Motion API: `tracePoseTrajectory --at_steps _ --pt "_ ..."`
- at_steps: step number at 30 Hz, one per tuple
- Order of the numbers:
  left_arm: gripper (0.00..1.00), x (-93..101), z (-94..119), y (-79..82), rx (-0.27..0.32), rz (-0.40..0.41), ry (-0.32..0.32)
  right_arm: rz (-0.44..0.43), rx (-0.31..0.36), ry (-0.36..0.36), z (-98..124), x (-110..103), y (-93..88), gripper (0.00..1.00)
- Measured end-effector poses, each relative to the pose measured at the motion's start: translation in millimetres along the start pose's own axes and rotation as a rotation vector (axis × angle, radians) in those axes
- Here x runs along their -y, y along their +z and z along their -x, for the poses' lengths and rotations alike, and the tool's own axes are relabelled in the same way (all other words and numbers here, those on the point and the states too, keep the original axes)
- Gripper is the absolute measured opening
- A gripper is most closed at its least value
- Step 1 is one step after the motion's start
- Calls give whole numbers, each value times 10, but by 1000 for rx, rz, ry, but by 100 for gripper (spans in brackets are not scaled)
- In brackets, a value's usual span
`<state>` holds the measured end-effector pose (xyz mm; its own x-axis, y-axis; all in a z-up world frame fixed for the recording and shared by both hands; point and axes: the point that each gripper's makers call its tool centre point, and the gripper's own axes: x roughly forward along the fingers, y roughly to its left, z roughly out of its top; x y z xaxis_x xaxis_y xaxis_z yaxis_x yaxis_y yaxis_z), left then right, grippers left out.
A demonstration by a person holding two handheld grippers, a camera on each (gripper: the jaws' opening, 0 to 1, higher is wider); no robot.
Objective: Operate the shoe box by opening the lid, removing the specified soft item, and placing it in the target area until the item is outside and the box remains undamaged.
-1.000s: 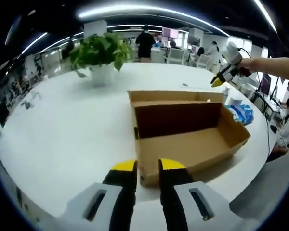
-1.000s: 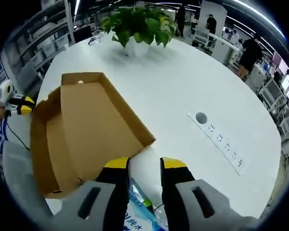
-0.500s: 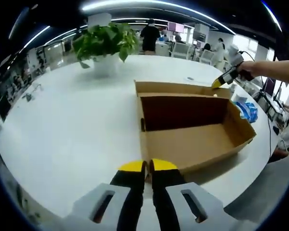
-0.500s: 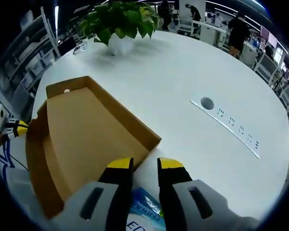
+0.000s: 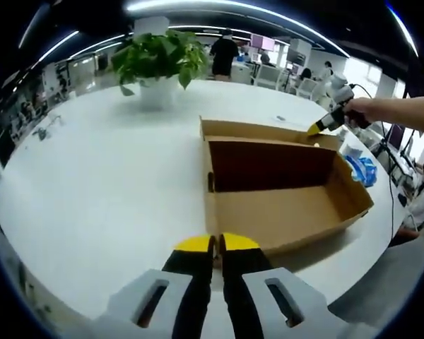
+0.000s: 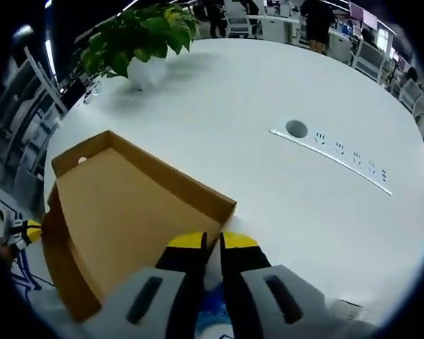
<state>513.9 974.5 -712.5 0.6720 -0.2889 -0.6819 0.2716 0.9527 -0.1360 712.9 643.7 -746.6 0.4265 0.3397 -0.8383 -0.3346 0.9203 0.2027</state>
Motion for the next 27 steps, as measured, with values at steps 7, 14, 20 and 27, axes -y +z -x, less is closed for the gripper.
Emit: tracePoseTrajectory --at_steps 7,14,20,27 --pt "0 1 -11 -8 1 4 -6 -18 29 6 111 4 84 2" --pt "0 4 -8 -9 5 12 -2 -8 57 3 211 -28 128 2" --pt "0 8 -7 -5 8 21 -2 -2 93 0 325 -57 191 1" --pt "0 12 0 -3 18 40 -7 5 136 -3 466 -114 235 1"
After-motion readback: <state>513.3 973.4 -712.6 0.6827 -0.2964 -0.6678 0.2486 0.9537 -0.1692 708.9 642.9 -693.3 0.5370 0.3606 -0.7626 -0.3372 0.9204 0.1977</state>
